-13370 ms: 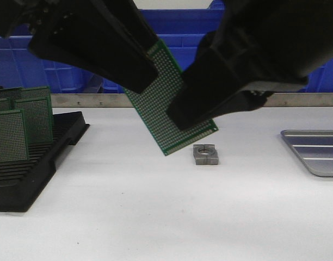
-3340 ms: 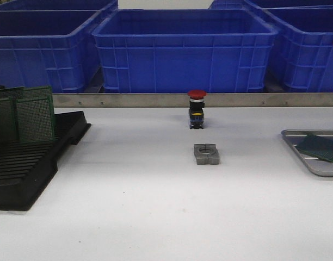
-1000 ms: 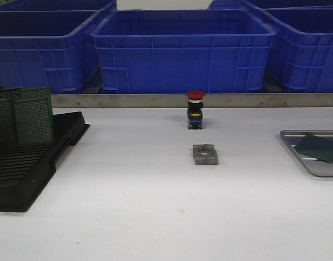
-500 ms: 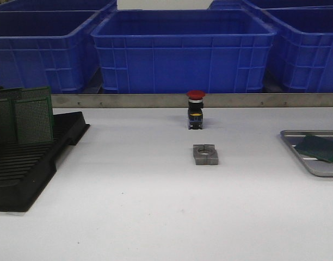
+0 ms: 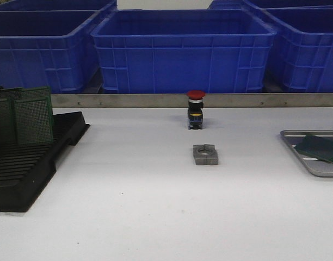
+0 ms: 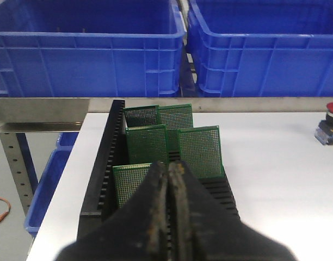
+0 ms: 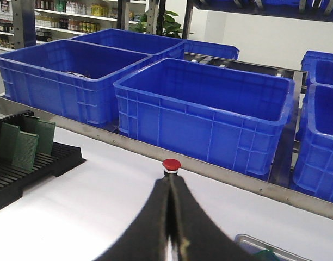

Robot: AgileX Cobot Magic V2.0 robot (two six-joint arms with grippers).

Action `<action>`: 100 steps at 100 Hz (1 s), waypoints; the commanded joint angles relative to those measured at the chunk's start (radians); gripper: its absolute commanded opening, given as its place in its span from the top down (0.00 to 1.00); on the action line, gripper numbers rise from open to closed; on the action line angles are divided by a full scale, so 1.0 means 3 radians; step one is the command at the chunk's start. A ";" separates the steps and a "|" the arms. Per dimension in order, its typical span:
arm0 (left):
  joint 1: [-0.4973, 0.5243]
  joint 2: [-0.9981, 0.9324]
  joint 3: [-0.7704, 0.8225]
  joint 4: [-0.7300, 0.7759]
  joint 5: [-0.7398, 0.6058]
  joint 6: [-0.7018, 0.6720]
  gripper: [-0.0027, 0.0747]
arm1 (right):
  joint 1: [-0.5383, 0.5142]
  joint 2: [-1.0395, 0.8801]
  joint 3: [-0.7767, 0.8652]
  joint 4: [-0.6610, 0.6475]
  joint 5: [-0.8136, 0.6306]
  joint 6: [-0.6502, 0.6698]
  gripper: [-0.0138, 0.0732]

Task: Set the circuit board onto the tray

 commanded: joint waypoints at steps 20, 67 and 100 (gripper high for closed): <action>-0.0023 -0.0476 0.0668 0.0365 -0.0764 -0.0541 0.99 | 0.0001 0.0034 -0.0089 0.0052 -0.0146 -0.0028 0.97; 0.0055 -0.0897 0.0758 0.0287 -0.0210 -0.0280 0.99 | 0.0001 0.0028 -0.0089 0.0052 -0.0086 -0.0028 0.97; 0.0055 -0.0897 0.0758 0.0269 -0.0241 -0.0280 0.99 | 0.0001 0.0028 -0.0089 0.0052 -0.0067 -0.0028 0.97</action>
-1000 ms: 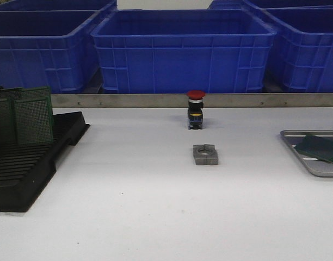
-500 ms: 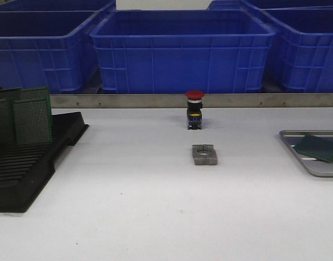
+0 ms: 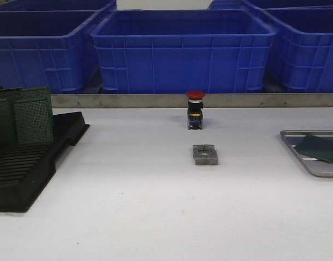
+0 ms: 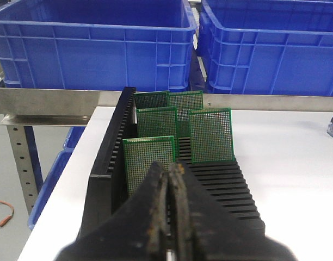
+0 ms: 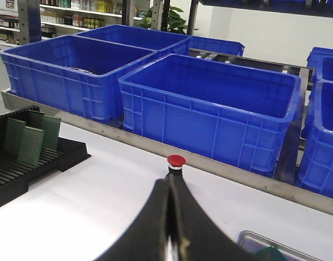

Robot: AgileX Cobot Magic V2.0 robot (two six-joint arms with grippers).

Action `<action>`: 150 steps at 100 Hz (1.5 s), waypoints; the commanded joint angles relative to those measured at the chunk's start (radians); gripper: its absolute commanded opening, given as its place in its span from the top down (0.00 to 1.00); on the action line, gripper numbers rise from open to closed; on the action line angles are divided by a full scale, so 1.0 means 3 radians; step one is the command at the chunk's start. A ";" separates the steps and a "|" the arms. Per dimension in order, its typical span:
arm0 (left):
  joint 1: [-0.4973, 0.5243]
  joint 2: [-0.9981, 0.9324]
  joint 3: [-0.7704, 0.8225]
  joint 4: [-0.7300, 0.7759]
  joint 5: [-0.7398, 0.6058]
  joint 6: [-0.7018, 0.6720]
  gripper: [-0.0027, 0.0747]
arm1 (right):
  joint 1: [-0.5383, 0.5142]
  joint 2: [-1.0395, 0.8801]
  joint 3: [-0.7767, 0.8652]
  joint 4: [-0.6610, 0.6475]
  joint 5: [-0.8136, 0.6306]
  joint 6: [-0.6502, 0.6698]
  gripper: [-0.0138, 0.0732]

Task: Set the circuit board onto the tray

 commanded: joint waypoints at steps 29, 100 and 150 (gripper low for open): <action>0.0010 -0.0098 0.0160 -0.0034 -0.0283 0.0005 0.99 | 0.0001 0.0034 -0.0089 0.0052 -0.0100 -0.0028 0.97; 0.0010 -0.0098 0.0160 -0.0034 -0.0283 0.0005 0.99 | -0.0115 0.0034 0.0011 -0.0165 -0.0488 0.0079 0.97; 0.0010 -0.0098 0.0160 -0.0034 -0.0283 0.0005 0.99 | -0.0724 -0.0024 0.0953 -0.3530 -0.1814 0.4029 0.97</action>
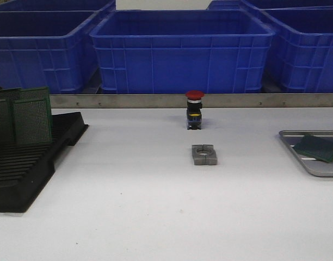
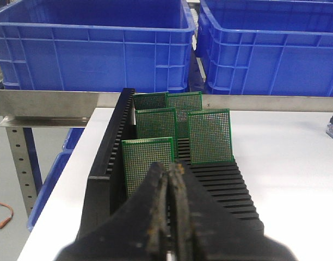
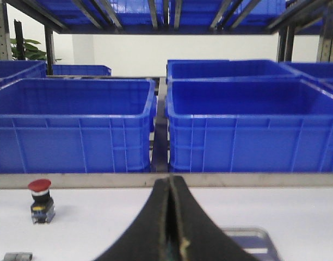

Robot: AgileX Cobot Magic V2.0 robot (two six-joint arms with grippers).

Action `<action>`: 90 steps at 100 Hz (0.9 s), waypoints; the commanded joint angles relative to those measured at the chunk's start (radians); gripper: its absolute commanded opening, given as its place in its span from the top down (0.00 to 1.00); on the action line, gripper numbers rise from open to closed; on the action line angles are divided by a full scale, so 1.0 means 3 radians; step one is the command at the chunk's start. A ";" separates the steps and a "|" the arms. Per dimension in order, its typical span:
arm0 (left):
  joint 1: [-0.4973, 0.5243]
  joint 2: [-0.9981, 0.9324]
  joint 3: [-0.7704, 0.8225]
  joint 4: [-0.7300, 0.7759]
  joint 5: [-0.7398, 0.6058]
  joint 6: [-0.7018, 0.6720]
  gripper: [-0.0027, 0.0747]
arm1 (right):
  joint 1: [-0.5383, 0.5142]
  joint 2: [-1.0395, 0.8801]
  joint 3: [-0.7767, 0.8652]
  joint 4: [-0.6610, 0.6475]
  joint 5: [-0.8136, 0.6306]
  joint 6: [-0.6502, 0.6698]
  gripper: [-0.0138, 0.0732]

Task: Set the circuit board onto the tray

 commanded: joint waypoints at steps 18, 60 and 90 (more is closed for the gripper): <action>0.0010 -0.0098 0.0164 -0.0034 -0.0277 -0.0007 0.99 | -0.0081 -0.0446 0.0100 -0.0305 0.0220 0.0334 0.97; 0.0010 -0.0098 0.0164 -0.0034 -0.0277 -0.0007 0.99 | -0.0069 -0.0416 0.0100 0.0217 0.0385 -0.0238 0.97; 0.0010 -0.0098 0.0164 -0.0034 -0.0277 -0.0007 0.99 | -0.0069 -0.0416 0.0100 0.0217 0.0389 -0.0229 0.97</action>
